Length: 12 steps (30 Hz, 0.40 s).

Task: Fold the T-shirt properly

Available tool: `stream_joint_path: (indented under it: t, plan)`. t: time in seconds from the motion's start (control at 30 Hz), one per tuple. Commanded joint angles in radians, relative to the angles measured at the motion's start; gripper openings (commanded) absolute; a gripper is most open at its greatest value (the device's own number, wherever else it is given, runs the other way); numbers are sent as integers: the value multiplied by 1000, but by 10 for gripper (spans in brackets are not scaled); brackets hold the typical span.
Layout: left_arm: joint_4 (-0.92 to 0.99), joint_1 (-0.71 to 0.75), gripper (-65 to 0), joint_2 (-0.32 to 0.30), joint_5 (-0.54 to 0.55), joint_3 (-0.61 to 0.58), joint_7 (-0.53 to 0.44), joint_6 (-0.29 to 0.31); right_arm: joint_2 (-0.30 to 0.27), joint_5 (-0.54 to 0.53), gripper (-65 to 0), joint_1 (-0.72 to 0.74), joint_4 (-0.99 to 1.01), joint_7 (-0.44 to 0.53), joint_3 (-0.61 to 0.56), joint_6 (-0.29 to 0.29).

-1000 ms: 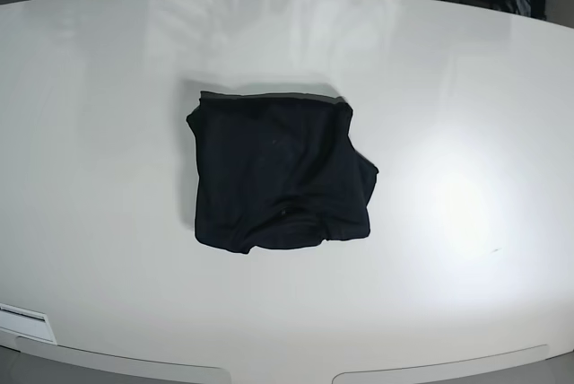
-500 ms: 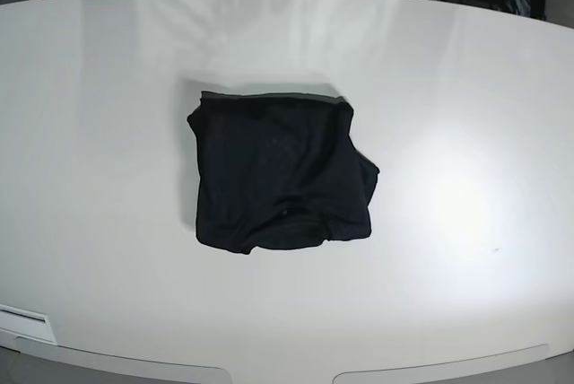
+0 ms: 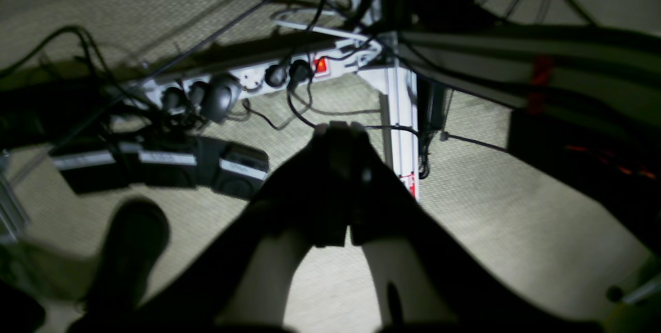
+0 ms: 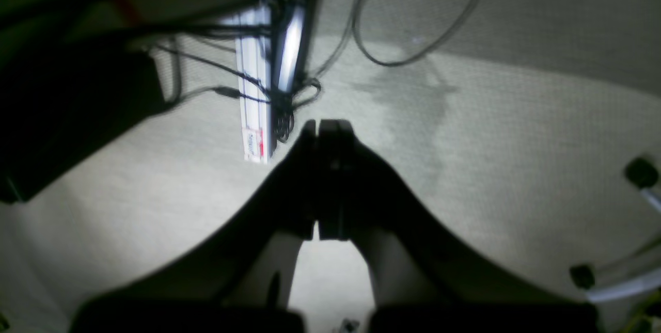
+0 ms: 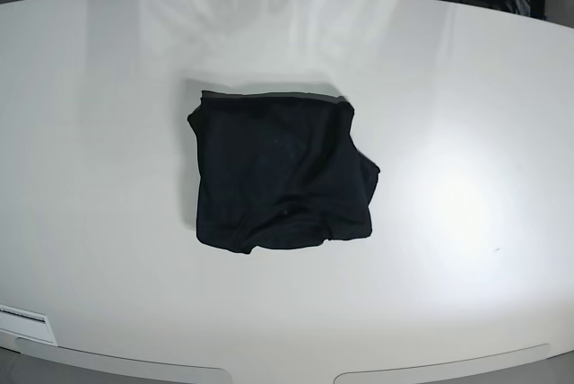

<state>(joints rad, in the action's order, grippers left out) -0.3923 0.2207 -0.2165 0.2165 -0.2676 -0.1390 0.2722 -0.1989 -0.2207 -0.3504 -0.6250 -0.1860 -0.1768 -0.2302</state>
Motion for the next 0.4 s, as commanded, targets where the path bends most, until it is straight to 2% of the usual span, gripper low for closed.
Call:
stream_joint_path:
  t: [0.0,0.13,0.37]
  plan:
    - [1,-6,-650,13,10,-16,-19,-17,19,5,-650,2,6,10,-24,1]
    - [1,-4,-650,98,44,-76,-18,-72,81,80,-650,20,8,11,-82,77]
    - [-12,-2,-650,151,43,-100,-18,-121,170,132,-650,40,2,30,-87,85]
